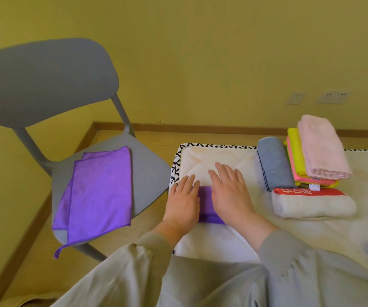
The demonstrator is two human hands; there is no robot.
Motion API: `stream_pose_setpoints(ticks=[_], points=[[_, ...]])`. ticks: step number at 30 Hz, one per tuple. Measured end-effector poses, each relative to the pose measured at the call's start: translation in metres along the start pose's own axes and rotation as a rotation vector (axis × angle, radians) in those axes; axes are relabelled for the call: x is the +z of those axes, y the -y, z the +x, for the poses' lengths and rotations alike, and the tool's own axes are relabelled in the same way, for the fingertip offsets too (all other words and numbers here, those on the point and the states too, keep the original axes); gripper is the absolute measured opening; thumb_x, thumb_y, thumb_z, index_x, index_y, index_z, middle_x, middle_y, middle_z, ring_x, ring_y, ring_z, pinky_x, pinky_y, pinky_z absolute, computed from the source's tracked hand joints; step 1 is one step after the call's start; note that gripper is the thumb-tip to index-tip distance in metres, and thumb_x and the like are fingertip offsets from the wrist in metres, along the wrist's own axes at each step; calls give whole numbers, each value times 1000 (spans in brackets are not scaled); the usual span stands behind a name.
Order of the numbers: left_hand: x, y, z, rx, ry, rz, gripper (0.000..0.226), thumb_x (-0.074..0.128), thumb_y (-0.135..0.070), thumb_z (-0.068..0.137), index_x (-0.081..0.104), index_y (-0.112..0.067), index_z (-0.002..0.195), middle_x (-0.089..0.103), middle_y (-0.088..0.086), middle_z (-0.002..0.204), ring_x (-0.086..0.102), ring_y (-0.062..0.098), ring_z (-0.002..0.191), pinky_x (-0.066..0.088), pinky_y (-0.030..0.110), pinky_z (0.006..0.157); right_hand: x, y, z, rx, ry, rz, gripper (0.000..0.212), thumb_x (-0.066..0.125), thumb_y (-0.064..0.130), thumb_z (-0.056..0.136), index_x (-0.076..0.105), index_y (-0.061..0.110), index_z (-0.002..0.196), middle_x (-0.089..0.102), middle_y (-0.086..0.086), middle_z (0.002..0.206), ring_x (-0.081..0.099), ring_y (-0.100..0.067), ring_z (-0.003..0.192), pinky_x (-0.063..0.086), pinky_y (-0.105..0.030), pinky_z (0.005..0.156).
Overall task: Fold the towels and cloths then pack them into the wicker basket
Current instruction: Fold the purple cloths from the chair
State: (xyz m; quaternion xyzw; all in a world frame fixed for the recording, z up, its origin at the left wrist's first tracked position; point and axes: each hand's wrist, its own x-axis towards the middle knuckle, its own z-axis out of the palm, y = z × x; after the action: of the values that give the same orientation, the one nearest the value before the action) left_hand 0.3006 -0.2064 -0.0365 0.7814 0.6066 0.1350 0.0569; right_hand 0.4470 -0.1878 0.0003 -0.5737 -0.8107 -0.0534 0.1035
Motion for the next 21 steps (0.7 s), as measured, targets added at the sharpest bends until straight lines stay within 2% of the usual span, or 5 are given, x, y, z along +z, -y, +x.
stream_pose_setpoints(ticks=[3, 6, 14, 17, 21], points=[[9, -5, 3, -44, 249, 54, 84, -14, -46, 76, 2, -15, 153, -6, 3, 160, -9, 24, 147, -6, 42, 117, 12, -8, -1, 344, 110, 194, 54, 39, 25, 97, 25, 11, 148, 20, -8, 157, 19, -24, 144, 14, -41, 116], [24, 1, -4, 0, 300, 119, 79, -14, -50, 79, -10, -20, 151, -15, -1, 159, -15, 22, 146, -13, 42, 113, 15, -33, 0, 559, 163, 360, 50, 29, 24, 101, 21, 10, 149, 15, -9, 158, 12, -23, 145, 11, -38, 118], [37, 6, -4, -9, 237, 154, 60, 35, -45, 87, 52, -14, 136, 50, 5, 141, 47, 27, 131, 38, 48, 101, 42, -28, -17, -71, 387, -84, 78, 2, 54, 84, 26, 20, 150, 12, -2, 159, -2, -17, 144, -1, -43, 113], [38, 9, -6, 16, 244, 158, 62, 35, -47, 89, 45, -14, 141, 45, 4, 146, 42, 25, 135, 34, 48, 104, 50, -42, -22, 19, 585, -74, 89, -14, 64, 72, -9, 24, 151, -18, 2, 158, -19, -18, 145, -10, -45, 115], [40, 11, -7, -12, 252, 136, 63, 32, -47, 91, 36, -15, 146, 36, 3, 151, 34, 25, 139, 25, 48, 108, 47, -44, -17, 216, 679, 201, 67, 17, 58, 96, -1, 26, 152, -10, 3, 160, -11, -18, 146, -2, -45, 117]])
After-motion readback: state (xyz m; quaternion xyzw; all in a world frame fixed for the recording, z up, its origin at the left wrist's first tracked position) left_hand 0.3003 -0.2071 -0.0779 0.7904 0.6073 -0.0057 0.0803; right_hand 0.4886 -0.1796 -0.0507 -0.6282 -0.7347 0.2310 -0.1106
